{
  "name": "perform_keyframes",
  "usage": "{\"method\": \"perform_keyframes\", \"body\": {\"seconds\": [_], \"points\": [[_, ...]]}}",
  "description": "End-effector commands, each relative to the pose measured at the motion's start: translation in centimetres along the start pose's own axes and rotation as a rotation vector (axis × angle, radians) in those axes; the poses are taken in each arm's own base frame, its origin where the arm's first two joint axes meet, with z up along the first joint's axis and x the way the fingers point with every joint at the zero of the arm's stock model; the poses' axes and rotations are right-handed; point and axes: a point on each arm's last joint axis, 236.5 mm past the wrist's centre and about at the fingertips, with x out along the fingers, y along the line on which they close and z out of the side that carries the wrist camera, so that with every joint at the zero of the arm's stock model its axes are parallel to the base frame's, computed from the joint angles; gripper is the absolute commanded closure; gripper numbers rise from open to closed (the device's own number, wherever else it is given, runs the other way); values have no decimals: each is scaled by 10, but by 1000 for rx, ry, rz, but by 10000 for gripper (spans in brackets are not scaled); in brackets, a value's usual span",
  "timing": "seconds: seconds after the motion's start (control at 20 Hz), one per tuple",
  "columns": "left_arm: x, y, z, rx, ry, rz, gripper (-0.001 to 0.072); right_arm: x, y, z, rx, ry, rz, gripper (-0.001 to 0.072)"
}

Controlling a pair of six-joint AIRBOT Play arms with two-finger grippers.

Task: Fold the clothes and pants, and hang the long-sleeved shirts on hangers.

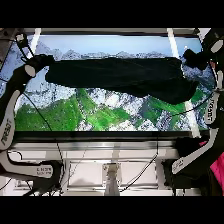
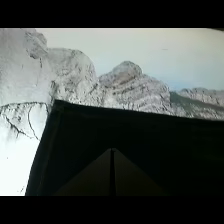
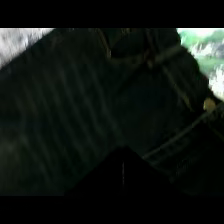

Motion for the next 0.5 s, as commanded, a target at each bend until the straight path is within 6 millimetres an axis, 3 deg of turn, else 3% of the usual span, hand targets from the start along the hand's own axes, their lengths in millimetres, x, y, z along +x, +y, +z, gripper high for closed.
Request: {"method": "perform_keyframes", "body": {"seconds": [0.0, 0.15, 0.25, 0.45], "points": [[-42, -25, -41, 57, 263, -92, 698, -10, 41, -45, -145, 174, 190, 696], [-69, -39, -88, 20, 438, -153, 699, -16, 84, -71, -153, 224, 371, 696], [-89, -45, -126, -15, 521, -175, 699, -19, 91, -103, -175, 282, 376, 697], [-145, -66, -201, -49, 696, -272, 698, -30, 95, -185, -147, 343, 409, 696]]}}
